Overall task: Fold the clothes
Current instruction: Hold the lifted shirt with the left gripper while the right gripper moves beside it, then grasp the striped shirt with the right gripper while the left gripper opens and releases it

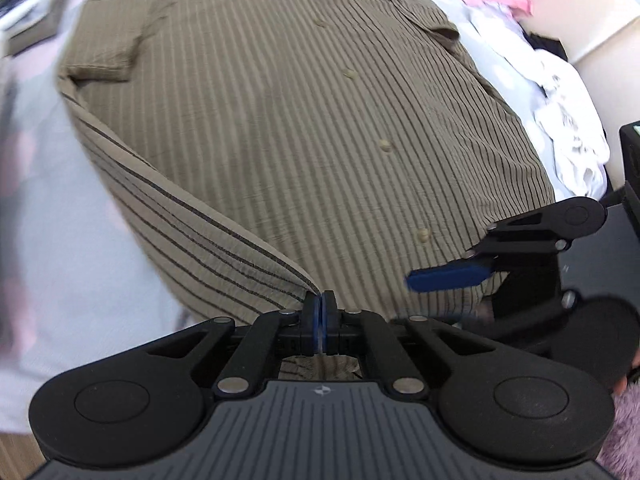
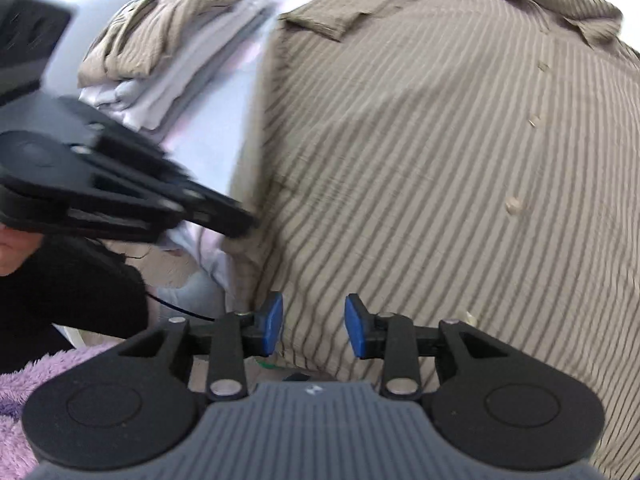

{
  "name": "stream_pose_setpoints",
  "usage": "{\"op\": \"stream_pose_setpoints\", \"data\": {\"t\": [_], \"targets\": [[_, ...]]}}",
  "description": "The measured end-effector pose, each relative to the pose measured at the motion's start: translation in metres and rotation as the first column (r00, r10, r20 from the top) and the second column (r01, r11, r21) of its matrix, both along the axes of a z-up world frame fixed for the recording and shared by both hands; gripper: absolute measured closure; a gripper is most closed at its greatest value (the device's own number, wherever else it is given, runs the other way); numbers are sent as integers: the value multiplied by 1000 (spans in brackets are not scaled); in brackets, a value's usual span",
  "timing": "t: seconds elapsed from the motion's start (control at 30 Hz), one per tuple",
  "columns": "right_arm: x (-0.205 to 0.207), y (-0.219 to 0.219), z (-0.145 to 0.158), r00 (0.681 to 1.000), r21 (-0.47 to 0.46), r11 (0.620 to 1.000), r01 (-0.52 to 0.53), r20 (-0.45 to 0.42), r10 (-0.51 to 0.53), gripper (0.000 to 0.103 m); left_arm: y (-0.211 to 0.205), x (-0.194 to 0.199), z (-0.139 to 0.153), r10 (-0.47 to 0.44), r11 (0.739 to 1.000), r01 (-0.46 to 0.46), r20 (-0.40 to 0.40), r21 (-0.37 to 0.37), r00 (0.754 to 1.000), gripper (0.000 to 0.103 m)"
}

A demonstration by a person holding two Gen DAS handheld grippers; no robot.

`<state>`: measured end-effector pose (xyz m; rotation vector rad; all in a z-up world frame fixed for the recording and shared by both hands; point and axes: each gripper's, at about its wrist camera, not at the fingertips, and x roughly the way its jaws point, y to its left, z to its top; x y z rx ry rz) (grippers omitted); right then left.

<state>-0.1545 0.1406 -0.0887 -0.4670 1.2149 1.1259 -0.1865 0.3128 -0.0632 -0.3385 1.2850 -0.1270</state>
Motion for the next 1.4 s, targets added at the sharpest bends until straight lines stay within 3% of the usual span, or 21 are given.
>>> {"op": "stream_pose_setpoints", "data": {"t": [0.1,0.27,0.43,0.63,0.77,0.93,1.0,1.2,1.27,1.4], "targets": [[1,5,-1,1000,-28,1000,-9,7,9,66,-10,12,-7,-46,999,46,-11,-16,999,103],[15,6,-16,997,-161,985,61,61,-52,66,-26,22,-19,-122,992,121,-28,-41,992,103],[37,-2,-21,986,-176,971,164,66,-154,66,-32,20,-32,-162,987,160,-63,-29,985,103],[57,-4,-21,949,-69,965,253,-176,-262,66,-39,13,-38,-191,982,189,-63,-27,980,103],[55,1,-19,940,-35,967,251,-228,-253,66,-41,12,-37,-193,981,192,-57,-24,980,103],[52,10,-32,925,-92,967,236,-285,-252,66,-44,10,-34,-210,978,209,-49,-25,976,103],[48,11,-34,923,-107,967,233,-289,-255,79,-45,9,-34,-218,976,217,-46,-21,975,103],[43,13,-39,928,-117,969,217,-282,-242,101,-46,8,-35,-231,973,232,-62,-2,971,103],[42,12,-39,931,-119,969,217,-274,-243,101,-51,10,-32,-248,968,250,-76,19,966,103],[41,10,-41,936,-128,969,210,-259,-237,101,-44,16,-28,-252,962,263,-141,71,958,92]]}}
